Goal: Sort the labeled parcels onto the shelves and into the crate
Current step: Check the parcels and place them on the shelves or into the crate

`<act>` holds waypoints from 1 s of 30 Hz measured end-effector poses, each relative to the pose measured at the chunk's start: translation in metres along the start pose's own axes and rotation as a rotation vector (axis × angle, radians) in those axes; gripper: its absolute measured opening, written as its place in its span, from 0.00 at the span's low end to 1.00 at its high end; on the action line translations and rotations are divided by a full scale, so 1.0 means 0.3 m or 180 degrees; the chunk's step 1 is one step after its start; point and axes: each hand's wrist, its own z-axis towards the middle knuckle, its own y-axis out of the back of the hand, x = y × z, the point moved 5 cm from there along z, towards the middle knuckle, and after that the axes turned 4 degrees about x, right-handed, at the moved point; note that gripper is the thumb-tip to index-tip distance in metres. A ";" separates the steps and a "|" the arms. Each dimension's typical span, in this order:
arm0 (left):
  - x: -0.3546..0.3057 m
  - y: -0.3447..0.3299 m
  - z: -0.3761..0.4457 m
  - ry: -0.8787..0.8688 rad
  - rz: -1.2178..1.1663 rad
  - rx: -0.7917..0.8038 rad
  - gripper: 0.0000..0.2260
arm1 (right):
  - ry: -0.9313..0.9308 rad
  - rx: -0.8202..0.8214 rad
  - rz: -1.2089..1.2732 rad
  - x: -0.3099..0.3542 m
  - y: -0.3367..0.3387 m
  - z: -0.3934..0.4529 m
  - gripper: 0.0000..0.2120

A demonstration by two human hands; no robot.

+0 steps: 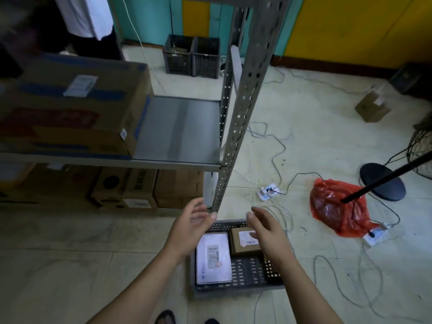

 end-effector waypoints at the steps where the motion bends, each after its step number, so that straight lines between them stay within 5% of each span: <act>1: -0.050 0.014 -0.021 -0.0078 -0.0027 -0.0036 0.26 | 0.0096 -0.0012 -0.0003 0.043 -0.002 -0.019 0.28; 15: -0.269 0.311 -0.391 -0.0585 -0.0427 -0.0951 0.29 | 0.1314 0.0270 -0.0092 0.474 -0.201 -0.324 0.27; 30: -0.157 1.173 -0.887 -0.0821 -0.0499 -0.1597 0.33 | 0.1895 0.0693 -0.0343 0.791 -1.034 -0.639 0.34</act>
